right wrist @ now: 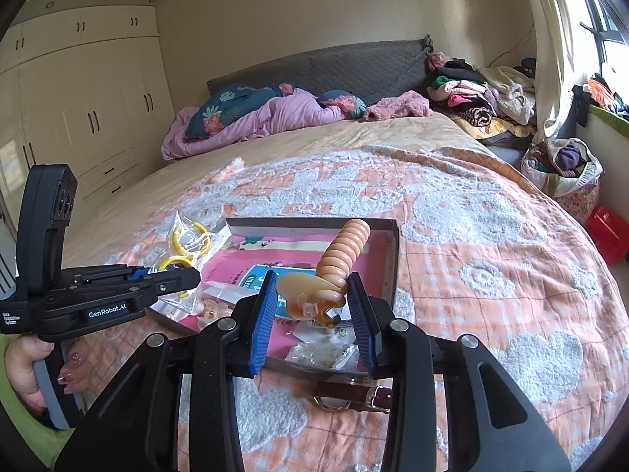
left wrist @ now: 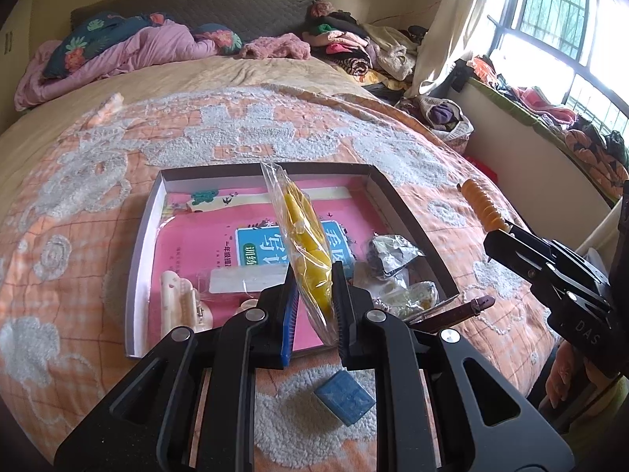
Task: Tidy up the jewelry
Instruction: 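Place ring packet in box with left tool while right tool drops hair tie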
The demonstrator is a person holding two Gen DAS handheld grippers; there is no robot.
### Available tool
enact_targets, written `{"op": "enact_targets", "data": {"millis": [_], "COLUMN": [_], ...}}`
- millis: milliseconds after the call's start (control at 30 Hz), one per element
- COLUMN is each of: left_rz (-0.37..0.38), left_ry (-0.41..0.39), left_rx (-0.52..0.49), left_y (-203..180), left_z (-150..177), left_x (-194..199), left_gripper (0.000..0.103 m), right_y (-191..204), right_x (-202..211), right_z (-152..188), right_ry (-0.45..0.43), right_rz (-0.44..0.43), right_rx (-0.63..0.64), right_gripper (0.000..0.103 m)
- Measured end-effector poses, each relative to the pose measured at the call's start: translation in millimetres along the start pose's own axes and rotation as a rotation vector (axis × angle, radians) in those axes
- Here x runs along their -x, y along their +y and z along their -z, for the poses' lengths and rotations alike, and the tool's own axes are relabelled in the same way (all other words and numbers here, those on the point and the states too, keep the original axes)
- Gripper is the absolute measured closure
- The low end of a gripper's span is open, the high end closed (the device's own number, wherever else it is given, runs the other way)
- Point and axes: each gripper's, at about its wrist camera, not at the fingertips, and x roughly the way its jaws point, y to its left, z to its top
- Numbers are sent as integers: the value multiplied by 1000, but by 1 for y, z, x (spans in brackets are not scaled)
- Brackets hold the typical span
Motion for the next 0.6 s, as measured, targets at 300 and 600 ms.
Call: {"op": "enact_targets", "data": {"millis": [300, 600], "left_rz": [-2, 15], "left_ry": [31, 73], "left_rx": [-2, -16], "left_y": [1, 0], "left_z": [1, 7], "left_x": [-20, -44], "left_gripper": [93, 93], "right_y": [-8, -19], "right_x": [-11, -36], "right_z": [3, 11], "right_ry": [16, 71], "right_rz": [7, 28], "right_rx": [-16, -22], "right_gripper": [68, 68]}}
